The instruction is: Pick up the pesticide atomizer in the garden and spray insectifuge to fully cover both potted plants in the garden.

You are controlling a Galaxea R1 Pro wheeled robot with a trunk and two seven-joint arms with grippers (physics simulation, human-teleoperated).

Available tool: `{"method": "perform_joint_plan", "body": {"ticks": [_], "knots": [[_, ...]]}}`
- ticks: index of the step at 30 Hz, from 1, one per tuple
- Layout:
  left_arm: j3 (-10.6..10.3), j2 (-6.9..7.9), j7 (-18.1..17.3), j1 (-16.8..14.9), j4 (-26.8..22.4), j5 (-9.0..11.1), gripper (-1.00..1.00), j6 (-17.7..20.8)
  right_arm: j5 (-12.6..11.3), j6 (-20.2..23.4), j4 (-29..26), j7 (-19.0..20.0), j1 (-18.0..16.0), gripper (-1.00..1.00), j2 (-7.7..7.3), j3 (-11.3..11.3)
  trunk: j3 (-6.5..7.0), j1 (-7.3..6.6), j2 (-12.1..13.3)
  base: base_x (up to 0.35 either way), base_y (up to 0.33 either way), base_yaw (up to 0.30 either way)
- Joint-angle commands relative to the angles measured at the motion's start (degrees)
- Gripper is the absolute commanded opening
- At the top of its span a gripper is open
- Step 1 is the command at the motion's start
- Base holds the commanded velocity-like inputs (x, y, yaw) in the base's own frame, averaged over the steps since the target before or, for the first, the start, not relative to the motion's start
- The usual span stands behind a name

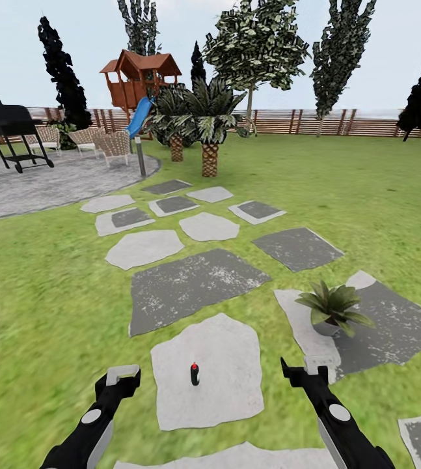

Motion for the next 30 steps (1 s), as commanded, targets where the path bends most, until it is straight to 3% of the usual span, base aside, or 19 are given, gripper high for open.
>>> {"method": "perform_joint_plan", "body": {"ticks": [1,10,23,30], "knots": [[0.0,0.00,0.1,0.0,0.0,0.0,1.00,-0.2,0.0,-0.2,0.0,0.1,0.0,1.00,-0.03,0.0,-0.05,-0.01,0.0,0.023,-0.005,0.000],[0.0,-0.08,0.1,0.0,0.1,0.0,1.00,-0.2,0.0,-0.2,0.0,0.0,0.0,1.00,-0.03,0.0,-0.05,-0.01,0.0,0.175,-0.157,0.000],[0.0,-0.01,0.1,0.0,0.0,0.0,1.00,-0.2,0.0,-0.2,0.0,0.0,0.0,1.00,-0.03,0.0,-0.05,-0.01,0.0,0.013,-0.216,0.000],[-0.2,0.00,0.0,0.0,0.0,-0.2,1.00,-0.2,0.0,-0.2,0.0,0.0,0.0,1.00,-0.03,0.0,-0.05,-0.01,0.0,0.000,-0.039,0.000]]}}
